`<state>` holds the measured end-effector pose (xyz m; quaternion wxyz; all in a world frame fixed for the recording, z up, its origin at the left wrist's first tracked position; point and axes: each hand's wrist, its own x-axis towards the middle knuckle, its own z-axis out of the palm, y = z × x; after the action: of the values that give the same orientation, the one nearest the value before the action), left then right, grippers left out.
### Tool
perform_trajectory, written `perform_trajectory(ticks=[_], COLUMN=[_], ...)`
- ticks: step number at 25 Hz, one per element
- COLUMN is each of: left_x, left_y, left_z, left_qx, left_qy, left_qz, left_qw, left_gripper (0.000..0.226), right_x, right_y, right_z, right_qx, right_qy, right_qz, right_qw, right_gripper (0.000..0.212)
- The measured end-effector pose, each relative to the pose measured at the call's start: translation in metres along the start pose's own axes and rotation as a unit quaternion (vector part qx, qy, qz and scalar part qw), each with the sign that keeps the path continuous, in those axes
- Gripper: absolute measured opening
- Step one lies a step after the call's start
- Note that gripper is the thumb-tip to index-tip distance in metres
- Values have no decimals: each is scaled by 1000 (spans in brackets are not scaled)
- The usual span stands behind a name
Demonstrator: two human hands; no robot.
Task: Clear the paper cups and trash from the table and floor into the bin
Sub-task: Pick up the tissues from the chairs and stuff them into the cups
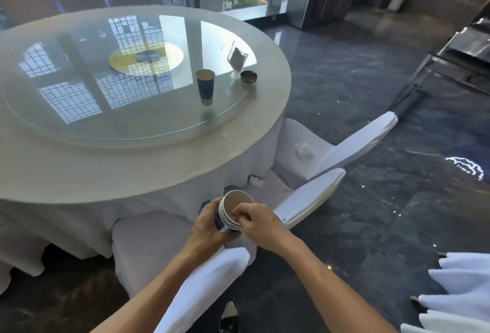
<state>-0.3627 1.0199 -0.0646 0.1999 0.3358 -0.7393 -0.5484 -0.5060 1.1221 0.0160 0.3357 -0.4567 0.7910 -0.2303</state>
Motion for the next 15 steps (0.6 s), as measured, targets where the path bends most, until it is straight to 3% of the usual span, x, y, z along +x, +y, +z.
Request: perform_trajectory(ticks=[9, 15], left_x=[111, 154], left_y=[30, 35], left_z=[84, 144], left_qx=[27, 52], left_qy=[6, 90], left_qz=[-35, -105], left_qw=[999, 989], left_gripper=[88, 80], right_x=[84, 154], right_y=[71, 134], right_z=[-121, -173], right_qx=[-6, 20], right_qy=[-21, -89], right_qz=[-11, -62], right_qw=[1000, 994], right_gripper=[25, 24])
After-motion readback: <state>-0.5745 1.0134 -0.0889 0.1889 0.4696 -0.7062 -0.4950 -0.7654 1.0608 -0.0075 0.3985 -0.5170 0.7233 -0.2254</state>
